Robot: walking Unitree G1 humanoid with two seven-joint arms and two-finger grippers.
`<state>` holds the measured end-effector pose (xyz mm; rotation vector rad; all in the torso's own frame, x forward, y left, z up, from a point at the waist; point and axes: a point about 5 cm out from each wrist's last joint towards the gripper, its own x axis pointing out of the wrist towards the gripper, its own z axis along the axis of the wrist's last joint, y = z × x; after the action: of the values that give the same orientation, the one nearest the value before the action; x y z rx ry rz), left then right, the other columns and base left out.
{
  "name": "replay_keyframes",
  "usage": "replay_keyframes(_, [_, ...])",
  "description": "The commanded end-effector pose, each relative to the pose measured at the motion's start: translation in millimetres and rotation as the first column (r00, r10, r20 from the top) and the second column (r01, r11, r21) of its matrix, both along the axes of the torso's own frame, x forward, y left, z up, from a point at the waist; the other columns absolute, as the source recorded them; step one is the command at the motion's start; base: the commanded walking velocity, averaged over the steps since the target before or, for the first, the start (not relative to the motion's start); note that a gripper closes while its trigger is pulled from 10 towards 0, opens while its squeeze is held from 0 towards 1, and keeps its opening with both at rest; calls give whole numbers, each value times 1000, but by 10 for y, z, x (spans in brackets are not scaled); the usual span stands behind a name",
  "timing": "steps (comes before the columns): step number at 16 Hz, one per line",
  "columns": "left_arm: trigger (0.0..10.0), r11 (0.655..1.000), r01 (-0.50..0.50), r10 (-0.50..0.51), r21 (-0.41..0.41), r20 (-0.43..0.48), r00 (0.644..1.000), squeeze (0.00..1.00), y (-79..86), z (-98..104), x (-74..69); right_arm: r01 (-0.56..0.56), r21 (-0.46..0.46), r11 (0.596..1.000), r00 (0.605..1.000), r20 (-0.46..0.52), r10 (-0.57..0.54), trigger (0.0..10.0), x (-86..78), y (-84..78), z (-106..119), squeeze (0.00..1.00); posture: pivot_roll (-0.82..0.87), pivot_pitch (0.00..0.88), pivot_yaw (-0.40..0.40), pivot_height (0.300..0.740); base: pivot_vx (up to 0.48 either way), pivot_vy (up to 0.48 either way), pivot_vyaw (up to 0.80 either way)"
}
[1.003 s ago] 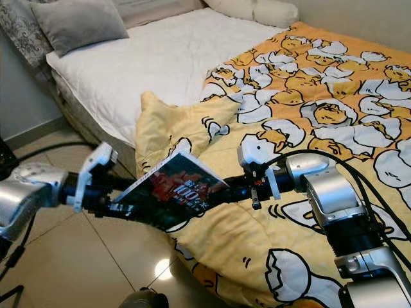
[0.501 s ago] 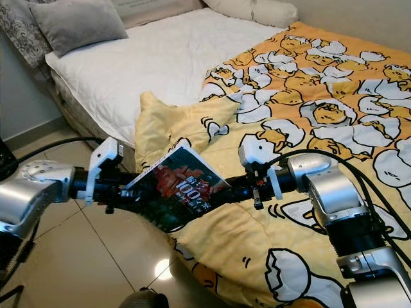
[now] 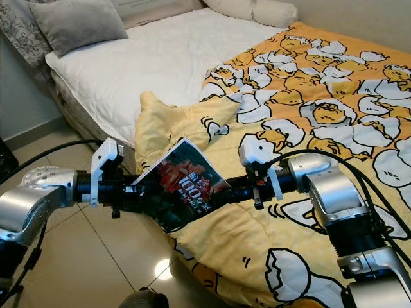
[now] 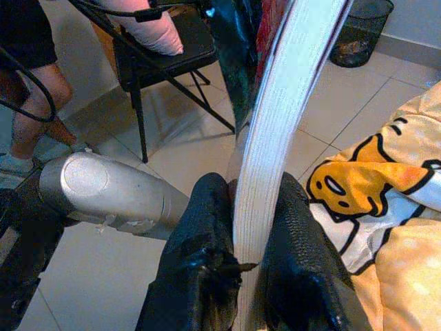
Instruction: Clean up the room
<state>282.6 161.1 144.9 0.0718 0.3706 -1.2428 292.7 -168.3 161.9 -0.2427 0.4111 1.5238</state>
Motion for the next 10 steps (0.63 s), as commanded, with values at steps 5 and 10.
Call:
replay_keyframes(5, [0,993,-41,47,-111,52,998,0,-19,136,-51,148,100,984,985,68,-155,10000,120,64,101,1000,-42,0,63,740,0,0,0])
replay_keyframes(10, [0,923,-376,386,-86,179,905,0,188,171,-28,599,202,775,791,7,-612,10000,230,-257,-107,1000,-47,0,56,740,0,0,0])
